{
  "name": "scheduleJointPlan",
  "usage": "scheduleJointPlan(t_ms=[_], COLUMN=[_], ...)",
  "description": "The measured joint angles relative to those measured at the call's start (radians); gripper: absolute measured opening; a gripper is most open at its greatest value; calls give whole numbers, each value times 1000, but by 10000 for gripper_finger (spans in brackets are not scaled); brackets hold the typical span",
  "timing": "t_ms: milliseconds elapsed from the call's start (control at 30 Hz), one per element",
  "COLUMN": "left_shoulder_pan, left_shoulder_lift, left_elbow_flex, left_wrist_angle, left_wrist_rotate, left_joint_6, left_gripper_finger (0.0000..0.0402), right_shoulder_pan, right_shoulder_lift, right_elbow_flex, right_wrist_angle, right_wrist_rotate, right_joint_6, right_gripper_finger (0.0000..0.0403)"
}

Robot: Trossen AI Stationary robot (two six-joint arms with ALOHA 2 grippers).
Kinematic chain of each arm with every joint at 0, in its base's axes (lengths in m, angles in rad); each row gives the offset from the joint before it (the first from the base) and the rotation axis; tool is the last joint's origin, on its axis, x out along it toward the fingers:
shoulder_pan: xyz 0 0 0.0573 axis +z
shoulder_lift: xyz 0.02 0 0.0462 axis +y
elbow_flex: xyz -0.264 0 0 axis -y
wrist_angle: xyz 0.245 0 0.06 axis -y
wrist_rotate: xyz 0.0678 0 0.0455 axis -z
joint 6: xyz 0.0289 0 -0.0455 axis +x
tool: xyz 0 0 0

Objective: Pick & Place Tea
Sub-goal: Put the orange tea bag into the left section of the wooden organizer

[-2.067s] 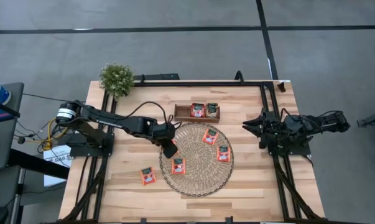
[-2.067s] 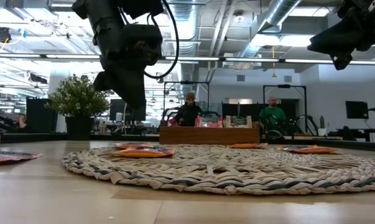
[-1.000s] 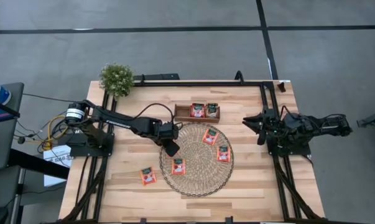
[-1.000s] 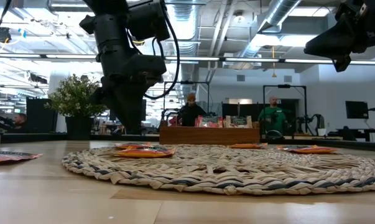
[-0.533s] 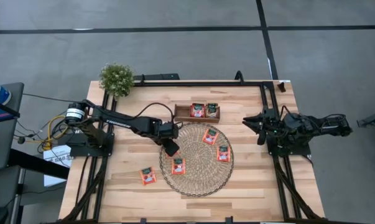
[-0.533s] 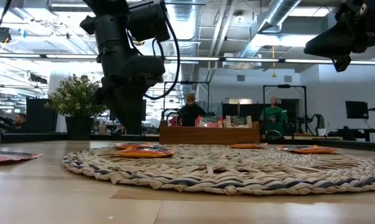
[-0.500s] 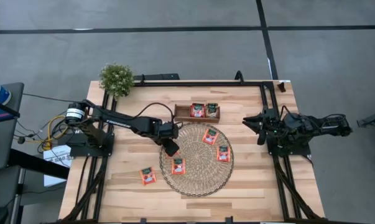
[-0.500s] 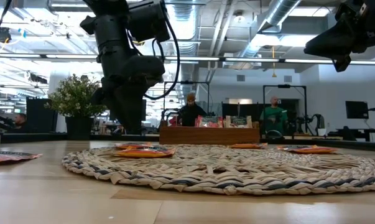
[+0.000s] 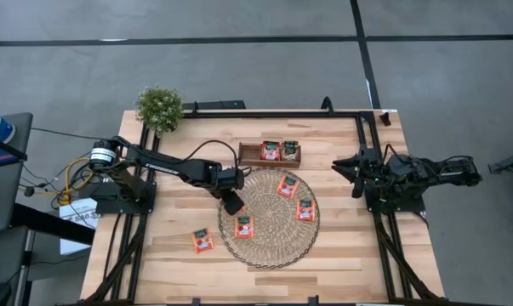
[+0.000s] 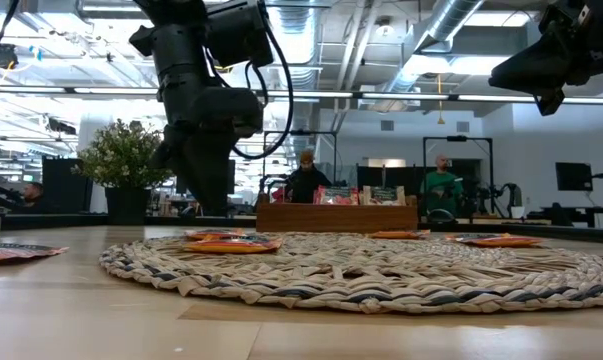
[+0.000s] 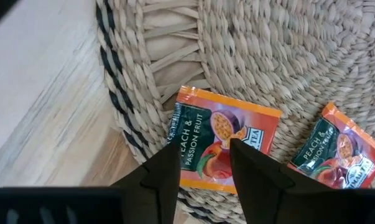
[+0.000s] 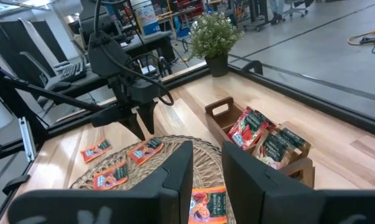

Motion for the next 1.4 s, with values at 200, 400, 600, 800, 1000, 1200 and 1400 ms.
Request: scheduleJointPlan(t_ms=[200,400,600,800,1000,1200,1400], left_shoulder_pan=[0,0,0,0,0,0,0], left_shoulder_lift=[0,37,88,96,96,97,97], left_elbow_flex=[0,0,0,2,2,1,1], left_wrist_angle=[-1,-7,-13,-16,-20,-18,-18], left_wrist_rotate=[0,4,7,9,7,8,7], left_joint_6=[49,76,76,76,76,76,74], left_gripper_finger=[112,103,103,94,52,7,0], right_shoulder_pan=[0,0,0,0,0,0,0], right_shoulder_lift=[0,0,0,0,0,0,0], right_elbow_flex=[0,0,0,0,0,0,0], right_wrist_angle=[0,0,1,1,1,1,1], right_wrist_rotate=[0,0,0,0,0,0,0], right_joint_6=[0,0,2,2,3,7,8], right_gripper_finger=[77,77,77,77,77,77,77])
